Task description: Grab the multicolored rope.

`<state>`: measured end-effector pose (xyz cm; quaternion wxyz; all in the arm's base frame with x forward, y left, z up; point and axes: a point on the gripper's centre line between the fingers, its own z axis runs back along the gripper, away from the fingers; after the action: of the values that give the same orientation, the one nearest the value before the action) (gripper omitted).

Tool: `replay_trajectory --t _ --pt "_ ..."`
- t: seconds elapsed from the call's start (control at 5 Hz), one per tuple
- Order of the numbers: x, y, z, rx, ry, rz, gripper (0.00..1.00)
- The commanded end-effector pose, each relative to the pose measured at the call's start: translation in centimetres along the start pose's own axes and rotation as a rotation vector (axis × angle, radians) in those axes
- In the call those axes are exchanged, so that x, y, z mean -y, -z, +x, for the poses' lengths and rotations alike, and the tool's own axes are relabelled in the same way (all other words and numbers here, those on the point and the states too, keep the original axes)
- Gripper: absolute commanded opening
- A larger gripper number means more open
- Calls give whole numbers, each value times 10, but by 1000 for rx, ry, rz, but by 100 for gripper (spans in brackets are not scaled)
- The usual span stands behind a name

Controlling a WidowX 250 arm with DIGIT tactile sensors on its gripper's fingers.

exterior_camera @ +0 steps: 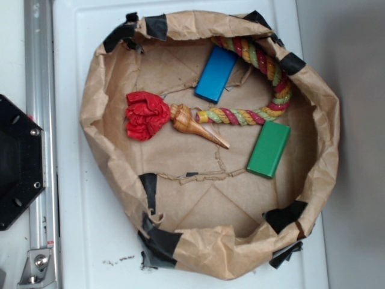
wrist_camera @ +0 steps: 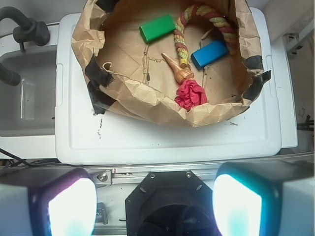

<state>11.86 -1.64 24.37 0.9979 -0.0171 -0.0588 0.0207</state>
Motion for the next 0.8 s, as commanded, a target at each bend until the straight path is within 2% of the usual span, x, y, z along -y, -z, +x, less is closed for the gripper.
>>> replay_trajectory --t 0.0,0.2,0.4,0.6 --pt "0 0 0 0 0 0 100" --pt "-12 40 46 28 109 84 100" --pt "-23 73 93 4 144 110 100" --pt "-32 109 125 9 181 126 100"
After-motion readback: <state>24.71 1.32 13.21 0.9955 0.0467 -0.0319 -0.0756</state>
